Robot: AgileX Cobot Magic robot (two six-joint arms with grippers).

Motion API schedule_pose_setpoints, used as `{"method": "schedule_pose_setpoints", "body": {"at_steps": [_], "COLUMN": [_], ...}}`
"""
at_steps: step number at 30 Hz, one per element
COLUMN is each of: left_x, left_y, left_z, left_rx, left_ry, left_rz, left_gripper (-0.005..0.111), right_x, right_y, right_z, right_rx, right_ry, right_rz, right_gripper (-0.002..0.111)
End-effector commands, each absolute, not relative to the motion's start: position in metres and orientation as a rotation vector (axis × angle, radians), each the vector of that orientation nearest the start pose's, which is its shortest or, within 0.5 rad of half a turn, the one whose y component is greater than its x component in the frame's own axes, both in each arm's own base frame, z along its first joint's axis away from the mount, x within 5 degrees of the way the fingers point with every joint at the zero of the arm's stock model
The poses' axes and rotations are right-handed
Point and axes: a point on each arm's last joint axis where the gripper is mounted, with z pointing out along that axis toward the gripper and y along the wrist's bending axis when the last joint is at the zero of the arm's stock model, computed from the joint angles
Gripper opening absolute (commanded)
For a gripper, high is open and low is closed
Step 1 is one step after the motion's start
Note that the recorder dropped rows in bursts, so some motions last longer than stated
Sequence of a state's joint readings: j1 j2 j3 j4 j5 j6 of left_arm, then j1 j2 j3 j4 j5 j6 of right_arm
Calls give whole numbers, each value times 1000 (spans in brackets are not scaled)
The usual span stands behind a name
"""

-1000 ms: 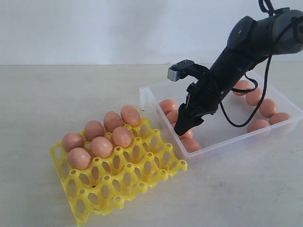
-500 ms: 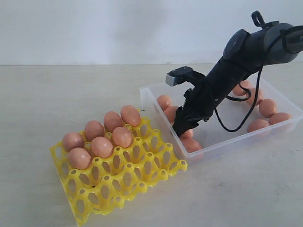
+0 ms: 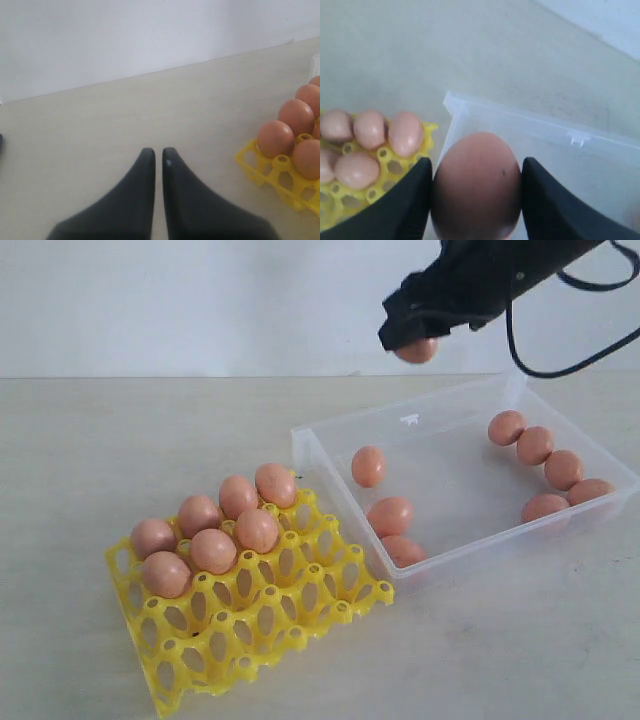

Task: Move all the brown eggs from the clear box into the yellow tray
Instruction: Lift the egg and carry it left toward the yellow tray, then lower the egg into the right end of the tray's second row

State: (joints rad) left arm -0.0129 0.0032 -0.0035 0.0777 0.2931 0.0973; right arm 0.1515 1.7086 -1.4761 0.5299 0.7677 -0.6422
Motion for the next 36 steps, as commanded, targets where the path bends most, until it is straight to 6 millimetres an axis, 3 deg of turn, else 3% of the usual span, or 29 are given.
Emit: {"method": "schedule_pose_setpoints", "body": {"at_steps": [1,4,8,10,13,19,23,25,28,33,36], "left_x": [55,55,55,55,55,55,55,55,55,55,55], "left_y": [1,1,1,1,1,1,1,1,1,1,1], "left_z": [187,187,187,187,187,187,187,187,187,187,187], "left_rx": [150,150,150,150,150,150,150,150,150,150,150], "left_ry": [1771,1771,1771,1771,1771,1771,1771,1771,1771,1771,1771], "left_rz": [125,125,125,125,125,125,125,125,125,125,125], "left_gripper": [4,4,4,4,4,4,4,4,4,4,4], "right_x": [360,342,312,302,299,312,332,345,364,361,359], "right_y": [89,85,93,101,107,134,141,139,137,153,164], "right_z": [359,376,371,362,350,329,296,275,240,208,190], "right_rx": [-356,-149,11,75,244,-9,-200,-273,-253,-424,-554], "right_ry": [2039,1786,1562,1523,1520,1517,1456,1440,1568,1665,1806], "right_rz": [405,298,206,241,454,783,1293,1445,1488,1468,1282], "right_gripper": [-1,-1,-1,-1,-1,-1,-1,-1,-1,-1,-1]}}
